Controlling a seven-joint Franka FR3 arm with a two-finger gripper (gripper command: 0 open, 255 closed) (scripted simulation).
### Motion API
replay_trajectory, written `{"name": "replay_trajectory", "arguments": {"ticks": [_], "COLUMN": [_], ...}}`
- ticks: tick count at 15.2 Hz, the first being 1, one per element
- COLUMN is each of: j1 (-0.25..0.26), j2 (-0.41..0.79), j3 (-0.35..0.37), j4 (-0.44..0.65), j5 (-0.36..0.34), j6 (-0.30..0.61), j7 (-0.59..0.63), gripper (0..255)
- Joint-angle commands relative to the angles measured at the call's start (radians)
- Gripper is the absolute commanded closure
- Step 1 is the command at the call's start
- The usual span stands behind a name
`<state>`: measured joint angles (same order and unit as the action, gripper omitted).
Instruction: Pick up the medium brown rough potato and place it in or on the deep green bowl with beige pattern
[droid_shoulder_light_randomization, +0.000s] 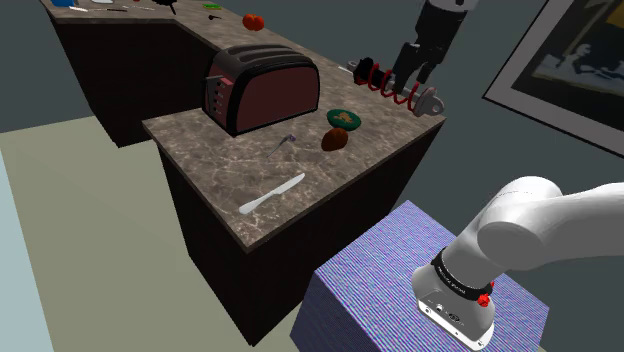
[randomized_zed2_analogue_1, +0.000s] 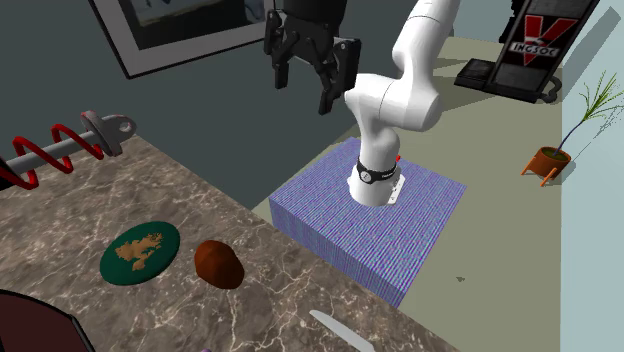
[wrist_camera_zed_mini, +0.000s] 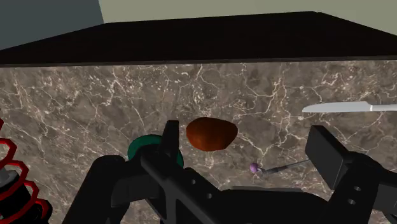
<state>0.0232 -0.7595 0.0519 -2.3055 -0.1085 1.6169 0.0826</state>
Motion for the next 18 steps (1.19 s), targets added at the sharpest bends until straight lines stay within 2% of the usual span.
{"name": "replay_trajectory", "arguments": {"ticks": [1,10,14,18], "j1": [0.000,-0.136,-0.182,-0.211], "j2": [0.000,0.377,0.558,0.732], "j3": [0.000,0.168,0.201,0.202], "j4": [0.000,0.124,0.214,0.311], "j5": [0.000,0.043,0.038,0.032], "j6": [0.000,0.090,0.110,0.122], "j7": [0.000,0.554,0.787,1.003], "gripper": [0,0,0,0]}}
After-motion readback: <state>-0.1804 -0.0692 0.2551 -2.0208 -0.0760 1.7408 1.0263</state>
